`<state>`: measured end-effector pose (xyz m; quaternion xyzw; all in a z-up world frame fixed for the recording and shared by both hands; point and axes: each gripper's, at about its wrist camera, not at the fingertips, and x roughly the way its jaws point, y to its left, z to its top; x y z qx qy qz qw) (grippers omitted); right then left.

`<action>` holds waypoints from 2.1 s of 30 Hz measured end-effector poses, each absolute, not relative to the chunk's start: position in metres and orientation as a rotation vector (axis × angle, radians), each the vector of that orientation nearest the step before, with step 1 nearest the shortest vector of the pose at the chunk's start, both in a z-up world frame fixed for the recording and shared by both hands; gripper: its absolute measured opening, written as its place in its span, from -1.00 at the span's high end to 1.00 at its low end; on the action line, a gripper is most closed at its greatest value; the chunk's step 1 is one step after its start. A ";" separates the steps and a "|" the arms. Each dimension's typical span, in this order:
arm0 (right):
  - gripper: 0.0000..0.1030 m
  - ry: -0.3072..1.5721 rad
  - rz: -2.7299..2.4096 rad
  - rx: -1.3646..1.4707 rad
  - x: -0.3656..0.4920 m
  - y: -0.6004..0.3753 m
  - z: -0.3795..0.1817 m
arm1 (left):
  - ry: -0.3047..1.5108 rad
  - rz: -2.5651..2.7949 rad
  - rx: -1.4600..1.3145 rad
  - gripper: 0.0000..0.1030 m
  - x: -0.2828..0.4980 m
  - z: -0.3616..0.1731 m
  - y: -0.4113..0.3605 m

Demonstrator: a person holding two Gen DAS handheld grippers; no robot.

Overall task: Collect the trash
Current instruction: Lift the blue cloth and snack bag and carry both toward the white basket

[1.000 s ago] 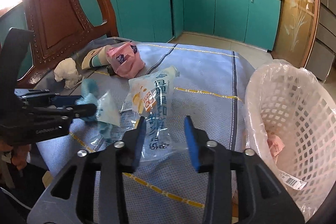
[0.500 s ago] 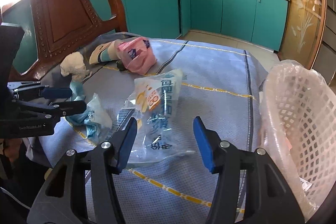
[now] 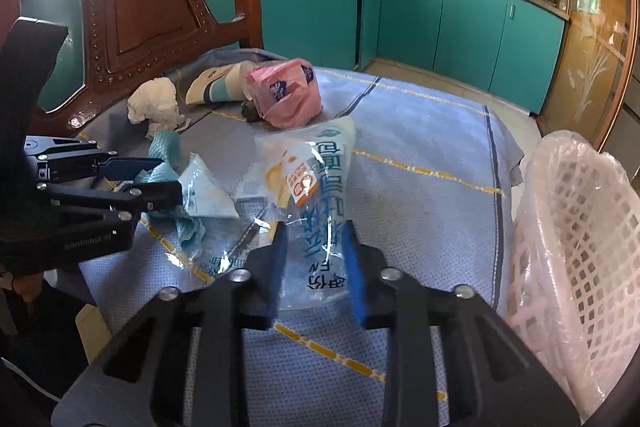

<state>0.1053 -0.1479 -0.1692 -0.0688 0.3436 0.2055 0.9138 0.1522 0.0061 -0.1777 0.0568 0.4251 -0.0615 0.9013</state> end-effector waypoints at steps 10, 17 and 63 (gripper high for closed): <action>0.54 0.482 0.234 -0.021 0.096 -0.195 -0.133 | 0.743 -0.026 0.143 0.31 0.138 -0.139 0.019; 0.54 0.407 0.205 0.041 0.089 -0.218 -0.122 | 0.709 -0.022 0.148 0.31 0.132 -0.125 0.016; 0.54 0.480 0.308 -0.109 0.087 -0.177 -0.136 | 0.634 -0.031 0.182 0.31 0.116 -0.110 -0.003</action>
